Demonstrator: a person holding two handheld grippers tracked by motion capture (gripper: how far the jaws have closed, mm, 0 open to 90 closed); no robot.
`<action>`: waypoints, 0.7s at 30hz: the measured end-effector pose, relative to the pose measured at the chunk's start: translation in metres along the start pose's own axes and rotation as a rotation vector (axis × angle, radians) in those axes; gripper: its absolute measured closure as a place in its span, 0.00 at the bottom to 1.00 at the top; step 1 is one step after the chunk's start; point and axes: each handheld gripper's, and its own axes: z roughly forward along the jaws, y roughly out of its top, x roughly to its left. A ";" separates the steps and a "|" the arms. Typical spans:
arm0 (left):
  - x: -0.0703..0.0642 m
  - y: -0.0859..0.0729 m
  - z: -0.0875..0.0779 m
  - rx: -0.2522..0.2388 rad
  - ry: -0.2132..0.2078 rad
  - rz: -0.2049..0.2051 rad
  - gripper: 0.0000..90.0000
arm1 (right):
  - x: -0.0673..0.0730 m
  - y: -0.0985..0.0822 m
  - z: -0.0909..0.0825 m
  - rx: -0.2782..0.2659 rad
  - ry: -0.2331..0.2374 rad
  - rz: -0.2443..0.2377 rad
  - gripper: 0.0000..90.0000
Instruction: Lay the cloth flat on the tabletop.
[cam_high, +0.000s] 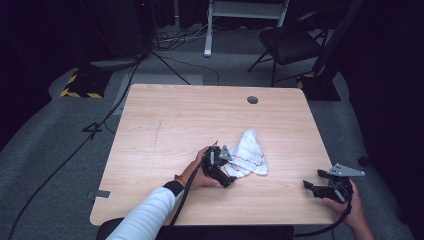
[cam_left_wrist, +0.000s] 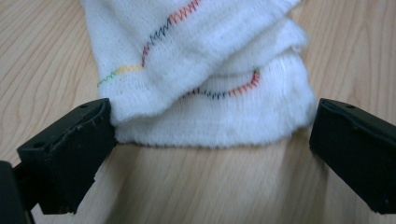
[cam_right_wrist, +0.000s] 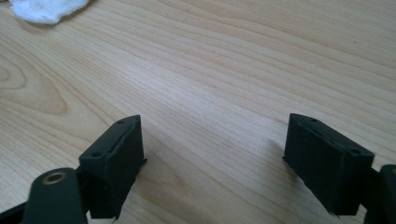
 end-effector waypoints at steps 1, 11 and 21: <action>0.000 0.000 0.000 0.000 0.000 0.000 0.03 | 0.000 0.000 0.000 0.000 0.000 0.000 0.22; 0.011 0.000 -0.004 -0.070 0.039 -0.051 0.49 | 0.006 0.010 0.007 0.004 0.028 -0.043 0.29; 0.024 -0.005 -0.013 -0.057 0.004 -0.028 0.77 | 0.078 0.085 0.037 0.014 0.174 -0.347 0.55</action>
